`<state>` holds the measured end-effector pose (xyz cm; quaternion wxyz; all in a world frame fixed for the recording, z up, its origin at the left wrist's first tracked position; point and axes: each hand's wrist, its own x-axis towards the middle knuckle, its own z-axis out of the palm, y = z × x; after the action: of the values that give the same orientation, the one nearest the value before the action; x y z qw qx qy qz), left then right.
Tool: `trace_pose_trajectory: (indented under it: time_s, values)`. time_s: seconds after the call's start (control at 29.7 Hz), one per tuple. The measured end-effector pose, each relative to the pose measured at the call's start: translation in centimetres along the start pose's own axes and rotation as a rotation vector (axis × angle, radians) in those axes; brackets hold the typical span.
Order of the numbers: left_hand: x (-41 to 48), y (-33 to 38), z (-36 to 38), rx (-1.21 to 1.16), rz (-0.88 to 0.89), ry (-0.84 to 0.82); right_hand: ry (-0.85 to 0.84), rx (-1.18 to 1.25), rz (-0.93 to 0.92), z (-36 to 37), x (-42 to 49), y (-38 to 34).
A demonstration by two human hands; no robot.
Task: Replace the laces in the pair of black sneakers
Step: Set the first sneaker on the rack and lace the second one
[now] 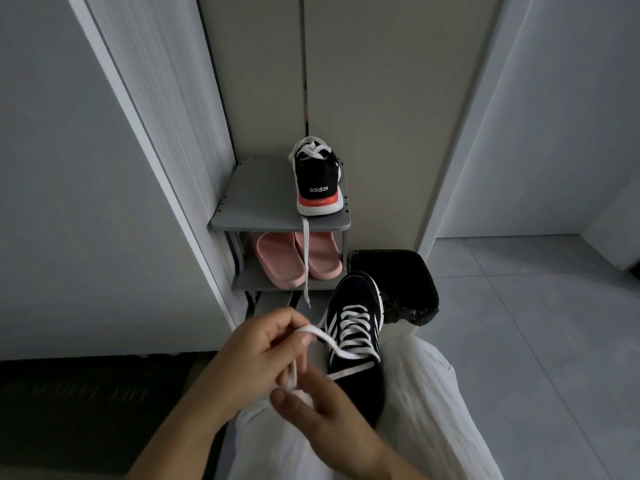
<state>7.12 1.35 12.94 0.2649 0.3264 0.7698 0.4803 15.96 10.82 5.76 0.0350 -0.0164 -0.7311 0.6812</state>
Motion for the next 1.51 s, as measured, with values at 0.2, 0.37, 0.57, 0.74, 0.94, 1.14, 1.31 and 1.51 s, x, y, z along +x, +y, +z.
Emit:
trace_pose_trajectory:
  time_s: [0.2, 0.37, 0.57, 0.74, 0.94, 1.14, 1.31, 1.51]
  values:
    - [3.4, -1.1, -2.1, 0.095, 0.009, 0.296, -0.012, 0.254, 0.194, 0.7, -0.9, -0.4]
    - [5.8, -3.8, -3.0, 0.179, -0.074, 0.345, 0.049, -0.053, 0.215, 0.1, -2.3, -0.1]
    - [4.3, -6.4, -1.9, 0.52, -0.257, 0.28, 0.152, -0.216, 0.161, -0.4, -2.1, -1.1]
    - [-0.6, -3.6, 0.7, 0.093, -0.085, -0.148, 0.18, -0.392, 0.115, -1.4, -1.2, -0.4]
    - [-0.3, -5.4, -1.8, 0.128, 0.065, 0.1, 0.166, -0.479, 0.155, -3.0, -1.6, -0.8]
    - [1.0, -7.9, -8.2, 0.455, 0.063, 0.641, 0.187, -0.439, 0.147, -5.4, -3.4, -1.4]
    - [-0.6, -6.7, -2.4, 0.418, -0.104, 0.478, 0.398, -1.012, -0.085, -4.8, -2.5, 0.8]
    - [-2.2, -3.2, 6.0, -0.447, -0.469, -0.007, 0.517, -1.333, -0.396, -2.9, -1.3, 0.9]
